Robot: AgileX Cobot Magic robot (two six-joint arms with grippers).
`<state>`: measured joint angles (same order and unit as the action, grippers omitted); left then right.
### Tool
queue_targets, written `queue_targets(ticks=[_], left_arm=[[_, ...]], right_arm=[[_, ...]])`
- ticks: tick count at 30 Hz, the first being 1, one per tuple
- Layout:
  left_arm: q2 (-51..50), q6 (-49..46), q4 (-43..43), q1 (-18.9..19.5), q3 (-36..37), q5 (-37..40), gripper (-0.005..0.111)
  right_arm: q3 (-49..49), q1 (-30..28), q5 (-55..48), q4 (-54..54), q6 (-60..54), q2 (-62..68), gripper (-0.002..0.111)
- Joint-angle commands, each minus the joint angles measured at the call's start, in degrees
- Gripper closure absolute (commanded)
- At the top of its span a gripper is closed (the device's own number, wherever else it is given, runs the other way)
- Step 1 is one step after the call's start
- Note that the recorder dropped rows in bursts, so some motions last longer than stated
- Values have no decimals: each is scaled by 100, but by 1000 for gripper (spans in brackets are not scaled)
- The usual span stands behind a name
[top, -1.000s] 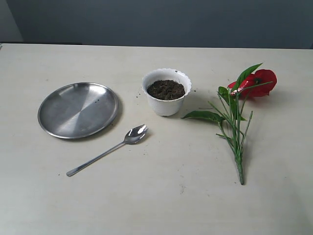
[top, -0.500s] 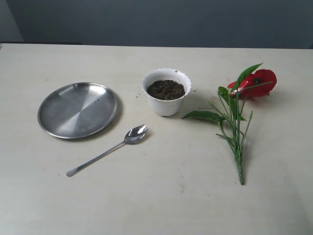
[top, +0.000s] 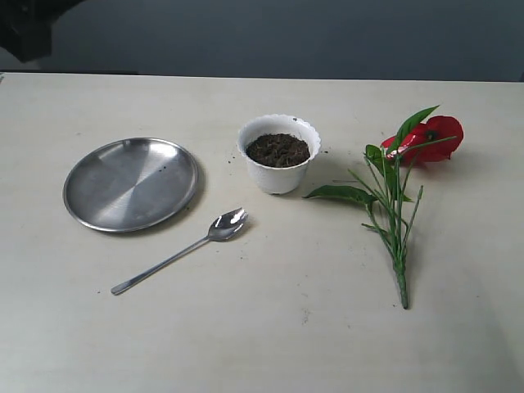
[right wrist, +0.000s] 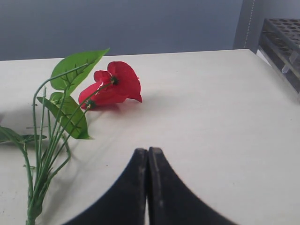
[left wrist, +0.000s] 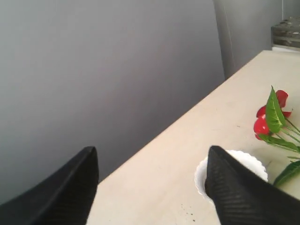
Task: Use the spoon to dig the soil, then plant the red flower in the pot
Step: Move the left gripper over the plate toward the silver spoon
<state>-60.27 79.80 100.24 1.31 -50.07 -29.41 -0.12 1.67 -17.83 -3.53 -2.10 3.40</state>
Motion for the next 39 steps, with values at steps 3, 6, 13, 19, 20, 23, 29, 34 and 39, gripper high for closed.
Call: queue_targets(ticks=[3,6,13,19,20,23,29,34,39], left_arm=[[-454,103,-30,-29,34,-1,52],[-422,279,-30,-29,34,272,56],[101,1956,-30,-29,34,1436,106],[857,2663,-322,-29,34,1695,106],[962,2674,-322,-29,34,1759,106],[1322,2823,-447,-29,34,1909,106],[1748,3080,-447,-29,34,1809,106],[1853,-87,-3276,-29,72,1367,106],[1853,-2531,-5114,-29,96,1719,106]], right_arm=[[12,-34,42,-2,-33,-17,109],[12,-34,42,-2,-33,-17,109],[12,-34,42,-2,-33,-17,109],[12,-34,42,-2,-33,-17,109],[12,-34,42,-2,-33,-17,109],[12,-34,42,-2,-33,-17,109],[12,-34,42,-2,-33,-17,109],[12,-34,42,-2,-33,-17,109],[12,-34,42,-2,-33,-17,109]])
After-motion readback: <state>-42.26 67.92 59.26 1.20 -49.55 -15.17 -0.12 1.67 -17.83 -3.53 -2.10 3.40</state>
